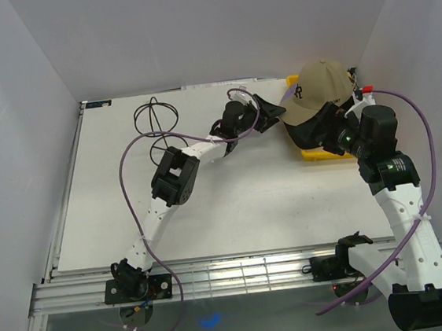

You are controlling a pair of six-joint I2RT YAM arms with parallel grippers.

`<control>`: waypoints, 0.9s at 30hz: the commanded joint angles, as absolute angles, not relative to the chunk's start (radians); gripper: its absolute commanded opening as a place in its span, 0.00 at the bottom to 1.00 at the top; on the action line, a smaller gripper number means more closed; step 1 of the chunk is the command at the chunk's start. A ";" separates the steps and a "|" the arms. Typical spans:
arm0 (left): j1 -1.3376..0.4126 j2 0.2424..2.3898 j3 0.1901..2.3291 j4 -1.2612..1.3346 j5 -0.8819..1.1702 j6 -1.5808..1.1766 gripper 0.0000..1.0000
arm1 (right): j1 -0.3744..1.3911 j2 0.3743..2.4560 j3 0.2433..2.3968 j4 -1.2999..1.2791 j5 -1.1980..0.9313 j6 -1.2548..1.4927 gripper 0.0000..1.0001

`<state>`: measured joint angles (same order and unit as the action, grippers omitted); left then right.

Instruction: Stack the hats

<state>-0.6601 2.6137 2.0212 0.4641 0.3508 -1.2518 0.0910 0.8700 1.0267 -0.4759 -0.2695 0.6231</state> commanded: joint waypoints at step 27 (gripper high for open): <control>-0.675 2.692 2.152 0.604 0.321 -1.371 0.48 | 0.087 0.854 0.988 -0.440 -0.275 0.607 1.00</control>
<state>-0.6678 2.7201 2.1147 0.5724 0.3313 -1.3663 0.0910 0.8677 0.9886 -0.4709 -0.2691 0.6212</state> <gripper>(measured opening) 0.496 0.998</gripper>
